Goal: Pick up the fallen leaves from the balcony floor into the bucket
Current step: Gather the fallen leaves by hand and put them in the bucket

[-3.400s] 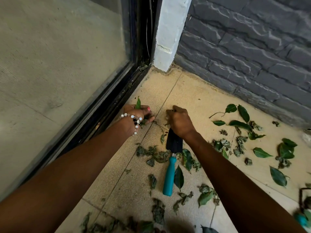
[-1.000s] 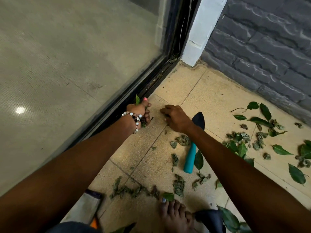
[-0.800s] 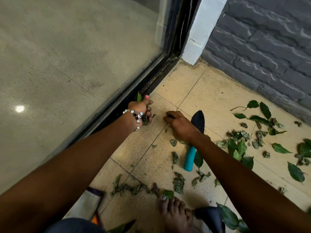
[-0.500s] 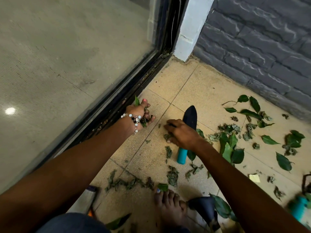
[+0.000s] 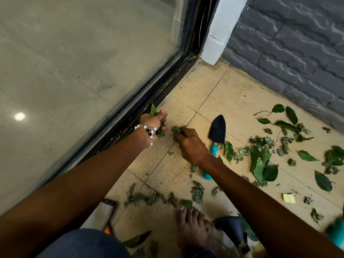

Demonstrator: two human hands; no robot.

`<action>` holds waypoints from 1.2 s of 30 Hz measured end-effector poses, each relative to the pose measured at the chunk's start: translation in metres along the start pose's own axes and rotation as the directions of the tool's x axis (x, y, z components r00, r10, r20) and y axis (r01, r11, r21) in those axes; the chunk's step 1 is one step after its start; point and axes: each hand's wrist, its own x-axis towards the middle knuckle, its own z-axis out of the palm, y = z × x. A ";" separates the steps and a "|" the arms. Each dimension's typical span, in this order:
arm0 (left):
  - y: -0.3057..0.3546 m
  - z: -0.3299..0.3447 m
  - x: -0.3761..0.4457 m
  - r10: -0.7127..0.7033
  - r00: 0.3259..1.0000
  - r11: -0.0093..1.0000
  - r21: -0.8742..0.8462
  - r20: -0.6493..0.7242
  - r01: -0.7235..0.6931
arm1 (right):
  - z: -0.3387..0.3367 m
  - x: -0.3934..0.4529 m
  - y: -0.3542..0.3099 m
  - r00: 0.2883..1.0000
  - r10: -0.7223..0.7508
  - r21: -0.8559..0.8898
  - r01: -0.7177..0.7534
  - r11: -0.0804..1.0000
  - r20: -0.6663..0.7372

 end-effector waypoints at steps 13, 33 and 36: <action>0.003 -0.005 -0.002 0.032 0.999 0.996 0.082 -0.015 -0.030 | 0.001 -0.016 -0.008 0.960 -0.187 0.048 0.201 0.978 -0.208; 0.030 -0.023 0.001 -0.206 0.978 0.976 0.071 -0.024 0.207 | -0.041 0.040 -0.037 0.991 -0.047 0.469 0.099 0.878 -0.123; 0.029 -0.028 0.005 -0.151 0.987 0.981 0.112 -0.055 0.156 | -0.055 0.040 -0.031 0.991 0.089 0.862 0.044 0.506 -0.102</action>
